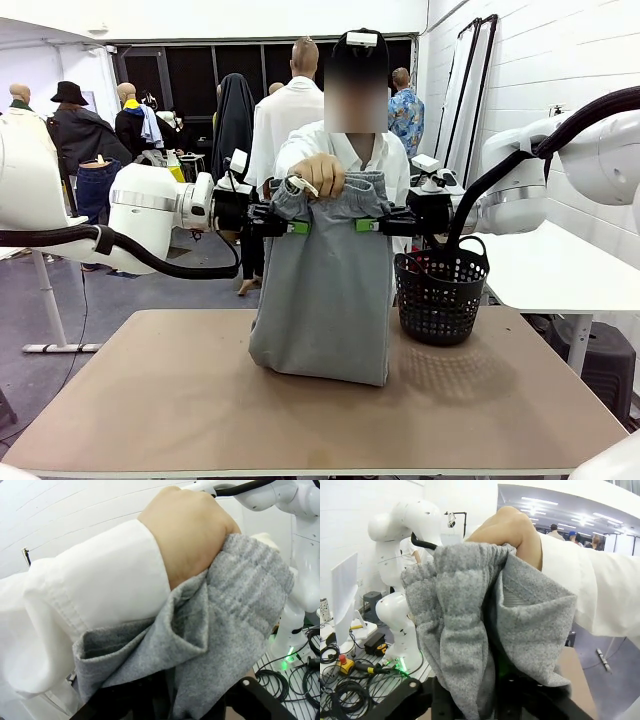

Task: Fold the training pants.
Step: Release the ends of the Training pants and then grab the overlapped ends.

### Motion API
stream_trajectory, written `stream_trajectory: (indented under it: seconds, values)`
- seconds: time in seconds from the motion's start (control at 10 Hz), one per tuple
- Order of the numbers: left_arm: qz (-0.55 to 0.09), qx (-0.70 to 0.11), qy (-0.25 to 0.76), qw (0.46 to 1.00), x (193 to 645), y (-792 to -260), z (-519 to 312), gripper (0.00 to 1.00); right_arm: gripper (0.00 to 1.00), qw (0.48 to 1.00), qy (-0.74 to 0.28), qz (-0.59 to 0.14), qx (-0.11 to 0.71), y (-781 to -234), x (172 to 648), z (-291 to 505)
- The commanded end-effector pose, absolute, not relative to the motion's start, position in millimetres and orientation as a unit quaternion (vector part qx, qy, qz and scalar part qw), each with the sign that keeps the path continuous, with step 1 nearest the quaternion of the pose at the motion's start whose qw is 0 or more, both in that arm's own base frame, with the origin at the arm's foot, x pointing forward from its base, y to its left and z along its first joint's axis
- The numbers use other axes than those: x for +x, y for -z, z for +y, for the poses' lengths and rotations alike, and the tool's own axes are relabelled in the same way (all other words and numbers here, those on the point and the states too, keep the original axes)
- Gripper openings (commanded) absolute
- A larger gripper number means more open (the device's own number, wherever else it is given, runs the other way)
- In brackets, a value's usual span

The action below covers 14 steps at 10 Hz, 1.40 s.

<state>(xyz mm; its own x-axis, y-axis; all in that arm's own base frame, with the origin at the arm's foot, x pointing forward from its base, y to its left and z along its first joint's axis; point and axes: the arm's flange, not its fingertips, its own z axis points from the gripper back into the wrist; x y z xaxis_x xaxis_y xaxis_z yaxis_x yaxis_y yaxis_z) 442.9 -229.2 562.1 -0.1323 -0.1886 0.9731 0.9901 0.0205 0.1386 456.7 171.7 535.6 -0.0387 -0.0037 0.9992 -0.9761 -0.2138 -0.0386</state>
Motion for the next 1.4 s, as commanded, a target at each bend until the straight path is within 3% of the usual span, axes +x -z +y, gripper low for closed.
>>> stream_trajectory:
  seconds: [0.0, 0.1, 1.3]
  values:
    - [-0.5, -0.411, 0.553, 0.525, 445, -561, -227, 1.0, 0.94, 0.442, -0.549, -0.447, 0.55, -538, 458, 167]
    - [-0.502, -0.41, 0.551, 0.525, 444, -560, -225, 1.0, 1.0, 0.447, -0.547, -0.447, 0.548, -539, 458, 167]
    - [-0.532, -0.392, 0.505, 0.555, 424, -558, -168, 1.0, 1.0, 0.507, -0.526, -0.47, 0.495, -536, 440, 137]
